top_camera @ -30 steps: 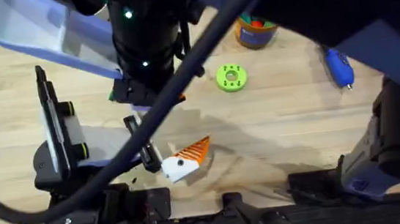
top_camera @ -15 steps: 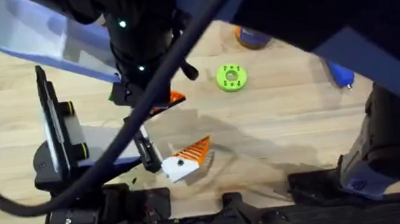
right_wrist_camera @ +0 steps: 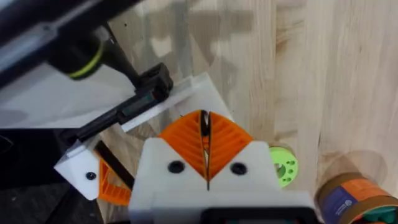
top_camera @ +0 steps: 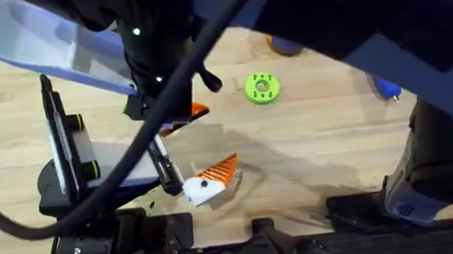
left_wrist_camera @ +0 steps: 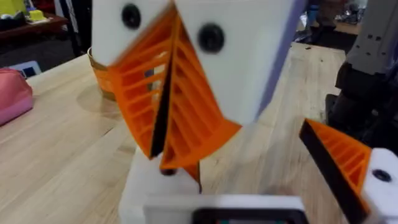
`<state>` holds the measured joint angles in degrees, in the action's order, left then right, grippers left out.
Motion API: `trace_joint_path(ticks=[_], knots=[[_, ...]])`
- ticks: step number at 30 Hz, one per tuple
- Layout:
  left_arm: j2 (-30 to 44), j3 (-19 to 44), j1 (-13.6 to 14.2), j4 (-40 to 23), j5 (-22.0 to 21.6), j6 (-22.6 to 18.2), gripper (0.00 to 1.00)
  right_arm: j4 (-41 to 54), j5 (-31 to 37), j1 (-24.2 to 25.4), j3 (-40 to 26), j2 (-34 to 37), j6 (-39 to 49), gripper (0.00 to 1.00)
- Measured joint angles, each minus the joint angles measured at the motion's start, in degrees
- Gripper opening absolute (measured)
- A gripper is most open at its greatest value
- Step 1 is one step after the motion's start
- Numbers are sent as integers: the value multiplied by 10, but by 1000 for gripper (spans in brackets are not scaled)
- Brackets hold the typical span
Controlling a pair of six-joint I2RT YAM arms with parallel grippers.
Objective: Pick up the gripper from the table and insert it into the empty holder that is missing its gripper. Then pick up a screw, insert it into the mounting hole, and use the screwdriver to tighten it. Finally, clean up the table by picking up the vegetable and placing it into the bucket.
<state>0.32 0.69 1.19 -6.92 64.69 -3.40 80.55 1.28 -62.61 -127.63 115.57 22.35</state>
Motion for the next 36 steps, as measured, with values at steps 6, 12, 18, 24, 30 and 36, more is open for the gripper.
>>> trace_joint_path(ticks=[6, 12, 18, 24, 30, 36], knots=[[0, 0, 0, 0, 0, 0, 987, -9, 0, 0, 0, 1, 0, 6], [0, 0, 0, 0, 0, 0, 985, -10, 0, 0, 0, 7, 0, 6], [0, 0, 0, 0, 0, 2, 988, -11, 0, 0, 0, 13, 0, 6], [0, 0, 0, 0, 0, 2, 985, -11, 0, 0, 0, 13, 0, 6], [0, 0, 0, -1, 2, 4, 986, -9, 12, 2, -3, 13, -4, 651], [0, 0, 0, 0, 2, 4, 987, -8, 24, 8, -6, 11, -11, 915]])
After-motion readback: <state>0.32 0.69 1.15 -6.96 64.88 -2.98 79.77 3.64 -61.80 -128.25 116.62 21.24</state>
